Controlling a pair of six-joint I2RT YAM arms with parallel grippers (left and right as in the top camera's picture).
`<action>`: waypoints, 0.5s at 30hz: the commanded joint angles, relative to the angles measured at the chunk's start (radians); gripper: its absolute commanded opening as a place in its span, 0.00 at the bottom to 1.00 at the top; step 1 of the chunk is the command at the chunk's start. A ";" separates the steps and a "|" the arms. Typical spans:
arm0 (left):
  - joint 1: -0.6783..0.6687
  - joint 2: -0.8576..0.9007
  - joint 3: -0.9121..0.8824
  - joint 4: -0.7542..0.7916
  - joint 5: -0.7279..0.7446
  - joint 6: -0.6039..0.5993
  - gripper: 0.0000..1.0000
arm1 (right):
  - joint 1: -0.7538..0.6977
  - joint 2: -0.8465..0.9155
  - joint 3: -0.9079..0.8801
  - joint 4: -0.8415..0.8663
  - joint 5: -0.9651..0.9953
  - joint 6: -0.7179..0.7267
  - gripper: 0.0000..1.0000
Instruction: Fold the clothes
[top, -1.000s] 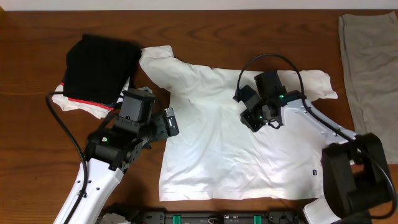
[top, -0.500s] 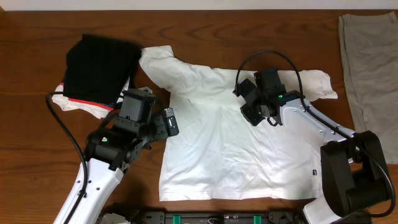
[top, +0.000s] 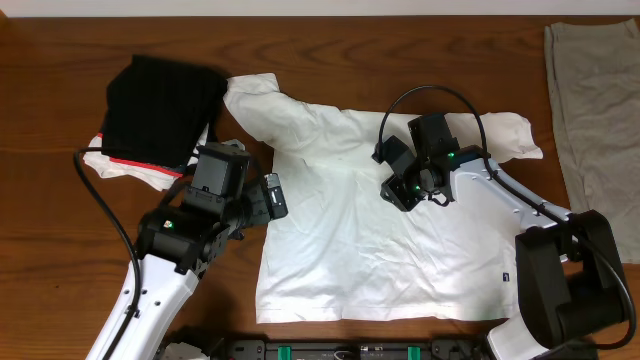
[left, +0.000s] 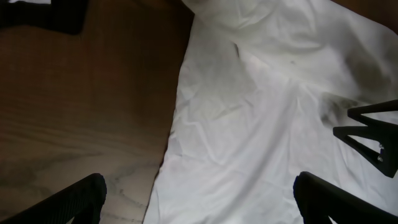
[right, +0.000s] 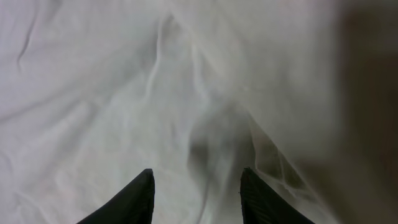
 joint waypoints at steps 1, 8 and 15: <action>0.004 0.000 0.007 -0.002 -0.016 -0.001 0.98 | 0.010 0.004 0.013 0.007 0.021 -0.016 0.44; 0.004 0.000 0.007 -0.002 -0.016 -0.001 0.98 | 0.010 0.008 0.012 0.052 0.033 -0.016 0.47; 0.004 0.000 0.007 -0.002 -0.016 -0.001 0.98 | 0.010 0.008 0.013 0.041 0.027 -0.012 0.48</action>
